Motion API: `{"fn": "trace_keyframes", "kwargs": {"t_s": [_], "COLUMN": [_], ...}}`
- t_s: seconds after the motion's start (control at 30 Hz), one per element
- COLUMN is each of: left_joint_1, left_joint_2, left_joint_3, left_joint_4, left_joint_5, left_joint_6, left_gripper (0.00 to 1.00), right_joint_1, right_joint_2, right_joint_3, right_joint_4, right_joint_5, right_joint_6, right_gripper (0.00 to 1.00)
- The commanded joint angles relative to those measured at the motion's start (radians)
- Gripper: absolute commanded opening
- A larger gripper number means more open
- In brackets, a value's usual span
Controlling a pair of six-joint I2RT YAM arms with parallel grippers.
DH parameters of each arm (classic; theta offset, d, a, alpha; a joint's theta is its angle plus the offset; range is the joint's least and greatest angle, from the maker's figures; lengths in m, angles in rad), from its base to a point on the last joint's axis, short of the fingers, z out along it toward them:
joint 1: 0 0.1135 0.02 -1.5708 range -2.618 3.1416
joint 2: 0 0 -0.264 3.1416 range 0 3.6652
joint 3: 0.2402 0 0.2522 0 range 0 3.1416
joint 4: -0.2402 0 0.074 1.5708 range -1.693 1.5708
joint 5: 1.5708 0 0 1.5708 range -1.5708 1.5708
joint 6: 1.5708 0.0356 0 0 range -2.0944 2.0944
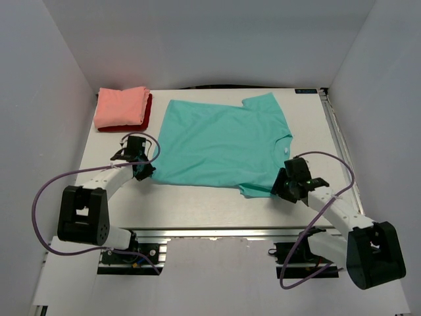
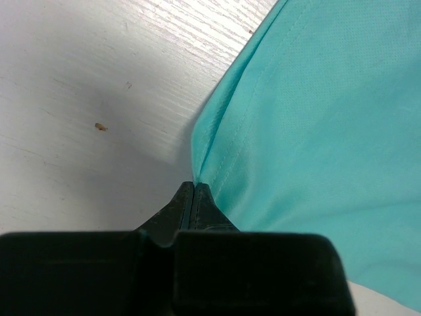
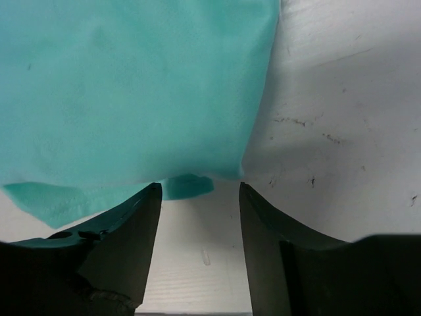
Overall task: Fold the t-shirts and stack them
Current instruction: Flatten out the tshirt
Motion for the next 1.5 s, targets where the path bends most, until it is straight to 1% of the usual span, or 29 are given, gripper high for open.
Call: {"fn": "trace_keyframes", "kwargs": {"t_s": [0.0,0.1,0.13,0.2,0.23,0.27,0.33,0.47,0.63,0.7,0.83,0.93,1.17,1.23,1.27,1.3,1.47], "left_joint_1": [-0.001,-0.001,-0.001,-0.001,-0.001,-0.001,-0.001,-0.001,-0.001,-0.001,-0.001,-0.001,-0.001,-0.001,-0.001,-0.001,-0.001], "left_joint_2": [-0.043,-0.046,-0.045,-0.042,-0.042,-0.042,-0.042,-0.042,-0.043,-0.043,-0.045,-0.046,-0.057,-0.059,-0.057,-0.057,-0.059], "left_joint_3": [0.008,0.008,0.010,0.010,0.010,0.011,0.014,0.019,0.013,0.010,0.008,0.008,0.005,0.000,-0.001,-0.003,-0.004], "left_joint_4": [-0.002,-0.002,-0.002,-0.002,-0.002,-0.002,-0.004,-0.005,-0.002,0.001,0.006,0.004,0.004,0.006,0.007,0.007,0.012], "left_joint_5": [0.007,0.006,0.004,0.006,0.006,0.006,0.006,0.007,0.009,0.009,0.015,0.015,0.015,0.016,0.016,0.016,0.019], "left_joint_6": [-0.004,-0.004,-0.004,-0.003,-0.003,-0.004,-0.003,-0.001,-0.004,-0.004,-0.010,-0.010,-0.013,-0.015,-0.017,-0.017,-0.018], "left_gripper": [0.00,0.00,0.00,0.00,0.00,0.00,0.00,0.00,0.00,0.00,0.00,0.00,0.00,0.00,0.00,0.00,0.00], "right_joint_1": [0.011,0.014,0.016,0.025,0.028,0.031,0.046,0.078,0.111,0.120,0.135,0.169,0.235,0.255,0.263,0.270,0.332], "right_joint_2": [0.013,0.049,0.059,0.077,0.082,0.083,0.080,0.053,0.024,0.023,0.054,0.069,0.125,0.142,0.146,0.149,0.171], "right_joint_3": [-0.003,0.002,0.005,0.005,0.004,0.004,0.000,-0.012,-0.021,-0.026,-0.027,-0.032,-0.039,-0.041,-0.042,-0.044,-0.061], "right_joint_4": [0.091,0.106,0.108,0.109,0.115,0.114,0.111,0.093,0.069,0.066,0.071,0.069,0.063,0.065,0.063,0.062,0.048], "right_joint_5": [0.101,0.103,0.107,0.118,0.121,0.123,0.132,0.150,0.175,0.187,0.201,0.225,0.301,0.314,0.327,0.331,0.388], "right_joint_6": [0.054,0.067,0.068,0.076,0.081,0.084,0.088,0.108,0.110,0.110,0.111,0.131,0.154,0.166,0.174,0.179,0.246], "right_gripper": [0.58,0.58,0.55,0.53,0.49,0.46,0.44,0.46,0.53,0.53,0.49,0.46,0.44,0.39,0.34,0.32,0.32]}}
